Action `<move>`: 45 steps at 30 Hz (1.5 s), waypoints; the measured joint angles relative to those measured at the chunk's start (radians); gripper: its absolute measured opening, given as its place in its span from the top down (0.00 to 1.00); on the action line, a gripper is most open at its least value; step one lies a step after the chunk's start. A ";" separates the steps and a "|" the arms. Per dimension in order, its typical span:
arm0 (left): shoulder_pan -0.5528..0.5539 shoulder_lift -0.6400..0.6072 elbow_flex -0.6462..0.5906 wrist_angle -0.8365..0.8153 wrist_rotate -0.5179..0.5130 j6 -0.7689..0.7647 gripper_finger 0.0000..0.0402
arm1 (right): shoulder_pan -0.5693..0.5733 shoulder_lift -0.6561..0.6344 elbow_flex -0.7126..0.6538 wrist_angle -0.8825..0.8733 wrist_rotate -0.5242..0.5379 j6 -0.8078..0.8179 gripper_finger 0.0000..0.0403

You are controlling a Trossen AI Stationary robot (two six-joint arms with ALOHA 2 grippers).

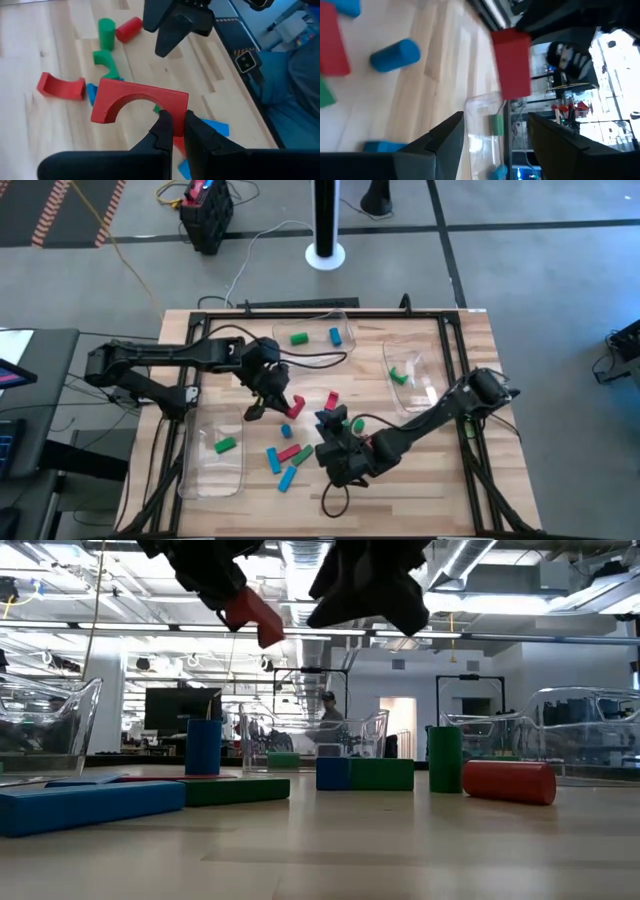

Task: Sort blocks by size
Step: Put the left red arch block into the right transparent bin

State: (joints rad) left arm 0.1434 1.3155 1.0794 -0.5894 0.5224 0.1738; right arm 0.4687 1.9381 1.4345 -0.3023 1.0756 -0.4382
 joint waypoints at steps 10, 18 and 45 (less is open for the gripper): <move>-0.001 0.001 0.000 0.018 0.107 -0.004 0.95 | -0.025 -0.002 0.000 0.216 -0.072 -0.172 0.38; -0.005 0.000 0.000 0.020 0.164 -0.004 0.95 | -0.033 -0.002 0.000 0.285 -0.136 -0.222 0.38; -0.060 0.001 0.000 0.072 0.175 -0.014 0.95 | -0.079 -0.002 0.000 0.319 -0.267 -0.217 0.49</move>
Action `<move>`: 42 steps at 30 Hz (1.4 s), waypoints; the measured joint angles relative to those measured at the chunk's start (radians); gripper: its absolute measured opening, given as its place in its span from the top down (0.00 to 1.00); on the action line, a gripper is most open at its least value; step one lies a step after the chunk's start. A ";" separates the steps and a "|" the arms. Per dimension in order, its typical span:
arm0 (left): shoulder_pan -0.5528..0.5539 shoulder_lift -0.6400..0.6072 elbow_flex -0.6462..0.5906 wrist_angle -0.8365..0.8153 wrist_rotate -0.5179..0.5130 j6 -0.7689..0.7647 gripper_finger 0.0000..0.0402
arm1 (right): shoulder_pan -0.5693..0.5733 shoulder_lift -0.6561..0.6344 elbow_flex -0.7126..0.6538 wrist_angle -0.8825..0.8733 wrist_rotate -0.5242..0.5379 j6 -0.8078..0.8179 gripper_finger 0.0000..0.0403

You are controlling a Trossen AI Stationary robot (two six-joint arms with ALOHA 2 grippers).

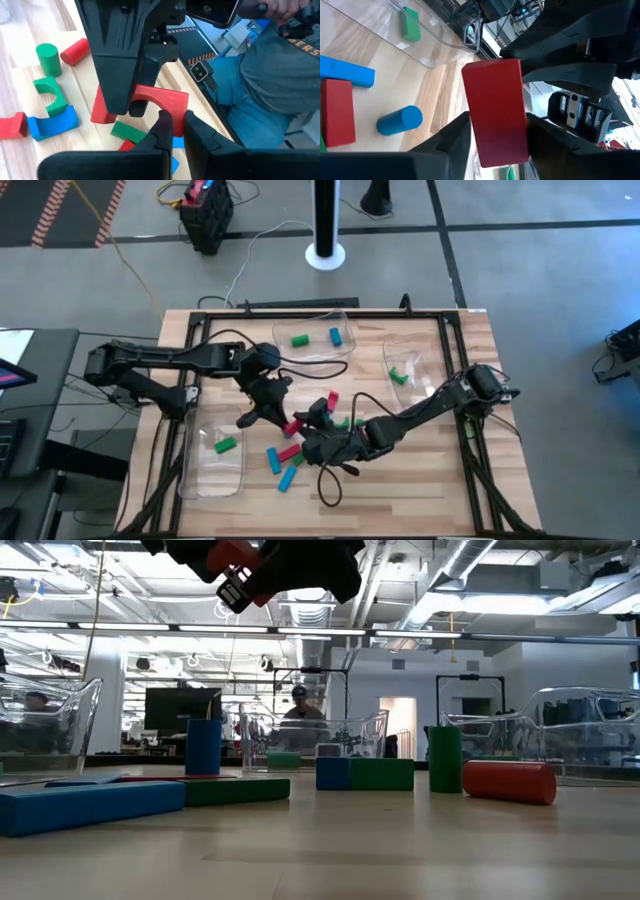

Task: Sort blocks by size
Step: Put the left red arch block into the right transparent bin

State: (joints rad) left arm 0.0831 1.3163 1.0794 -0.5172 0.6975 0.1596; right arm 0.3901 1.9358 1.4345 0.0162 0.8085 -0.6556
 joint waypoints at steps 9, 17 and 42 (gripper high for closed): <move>0.000 0.000 0.000 0.000 -0.001 0.000 0.95 | 0.000 0.000 0.000 -0.007 -0.003 0.000 0.60; 0.000 0.000 0.000 0.001 -0.003 -0.010 0.88 | 0.000 0.000 0.000 -0.007 -0.002 0.021 0.59; 0.018 -0.178 -0.011 -0.149 -0.500 -0.009 0.70 | -0.011 -0.028 0.000 -0.590 0.118 0.587 0.59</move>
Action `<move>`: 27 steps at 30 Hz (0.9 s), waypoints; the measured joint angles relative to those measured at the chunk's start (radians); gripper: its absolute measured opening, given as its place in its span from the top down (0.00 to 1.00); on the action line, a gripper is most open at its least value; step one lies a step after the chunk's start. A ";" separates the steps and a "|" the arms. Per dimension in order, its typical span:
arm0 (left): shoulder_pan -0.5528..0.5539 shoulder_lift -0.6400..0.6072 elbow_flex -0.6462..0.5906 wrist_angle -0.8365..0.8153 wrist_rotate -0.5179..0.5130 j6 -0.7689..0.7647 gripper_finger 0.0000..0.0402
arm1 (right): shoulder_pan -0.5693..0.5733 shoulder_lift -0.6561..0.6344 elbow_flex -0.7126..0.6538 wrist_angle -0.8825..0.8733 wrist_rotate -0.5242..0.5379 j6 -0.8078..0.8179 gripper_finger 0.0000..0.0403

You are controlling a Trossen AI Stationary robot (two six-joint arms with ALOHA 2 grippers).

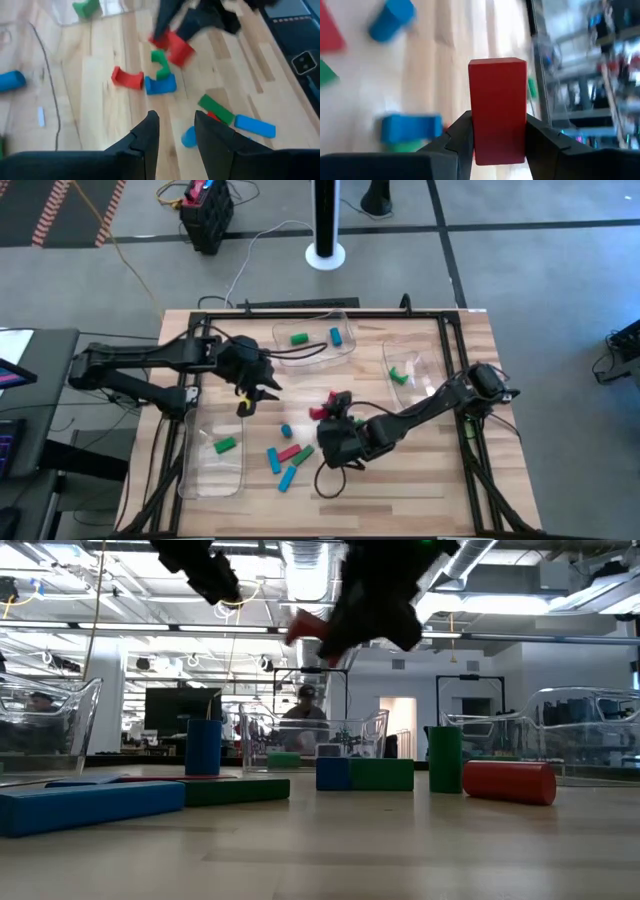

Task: Sort blocks by size
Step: Put the left red arch block into the right transparent bin

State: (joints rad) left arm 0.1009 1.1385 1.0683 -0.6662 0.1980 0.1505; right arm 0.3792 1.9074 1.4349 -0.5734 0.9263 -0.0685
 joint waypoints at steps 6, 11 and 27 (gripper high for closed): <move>-0.003 -0.039 -0.093 0.029 -0.003 -0.019 0.70 | -0.037 -0.070 0.000 -0.298 0.027 0.288 0.59; -0.033 -0.043 -0.186 0.101 -0.003 -0.035 0.70 | -0.081 -0.127 0.000 -0.554 0.027 0.518 0.59; -0.153 -0.043 -0.412 0.428 0.033 -0.080 0.70 | -0.235 -0.302 0.000 -0.961 -0.037 0.918 0.59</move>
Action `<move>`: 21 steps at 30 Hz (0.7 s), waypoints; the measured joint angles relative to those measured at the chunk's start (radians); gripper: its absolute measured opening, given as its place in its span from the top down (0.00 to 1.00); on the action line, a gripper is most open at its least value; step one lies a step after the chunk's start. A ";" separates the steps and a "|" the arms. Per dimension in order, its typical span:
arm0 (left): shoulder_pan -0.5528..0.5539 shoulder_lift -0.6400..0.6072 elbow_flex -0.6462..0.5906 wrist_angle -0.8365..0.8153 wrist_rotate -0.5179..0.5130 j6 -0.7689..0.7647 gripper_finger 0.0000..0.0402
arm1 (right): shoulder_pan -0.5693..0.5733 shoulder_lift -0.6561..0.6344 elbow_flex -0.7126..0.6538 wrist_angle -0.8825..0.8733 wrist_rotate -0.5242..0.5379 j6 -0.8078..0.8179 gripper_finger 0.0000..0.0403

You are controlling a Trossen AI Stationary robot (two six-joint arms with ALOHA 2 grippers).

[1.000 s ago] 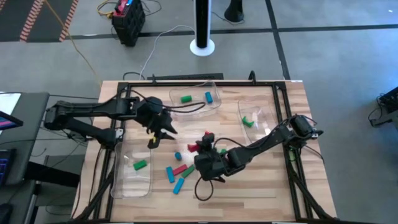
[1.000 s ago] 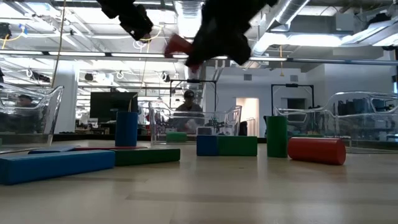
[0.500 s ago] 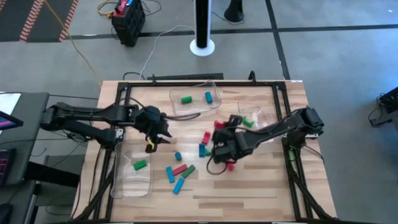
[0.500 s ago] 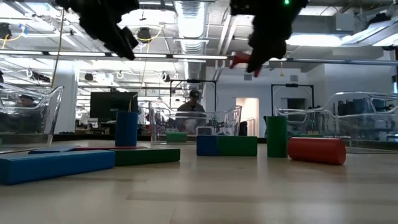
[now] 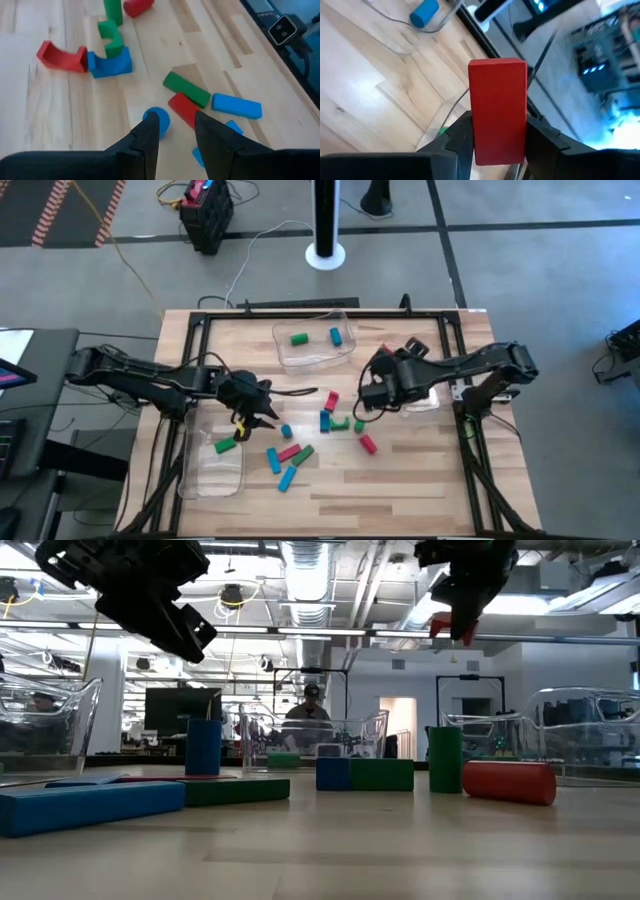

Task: Sort blocks by size
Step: Put the left red arch block into the right transparent bin

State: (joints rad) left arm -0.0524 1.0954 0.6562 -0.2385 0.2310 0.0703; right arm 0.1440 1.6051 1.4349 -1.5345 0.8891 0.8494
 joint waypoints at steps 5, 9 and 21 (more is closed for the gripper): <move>-0.026 0.000 -0.007 0.053 0.000 0.010 0.70 | -0.066 -0.043 0.000 -0.005 -0.037 -0.013 0.59; -0.057 0.000 -0.007 0.101 0.000 0.021 0.70 | -0.119 -0.051 0.000 -0.007 -0.061 -0.050 0.59; -0.110 0.000 -0.007 0.134 0.000 0.030 0.70 | -0.283 -0.231 -0.347 0.343 -0.233 -0.255 0.59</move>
State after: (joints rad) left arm -0.1621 1.0954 0.6487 -0.1048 0.2307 0.1001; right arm -0.1391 1.3746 1.0879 -1.1916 0.6562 0.5941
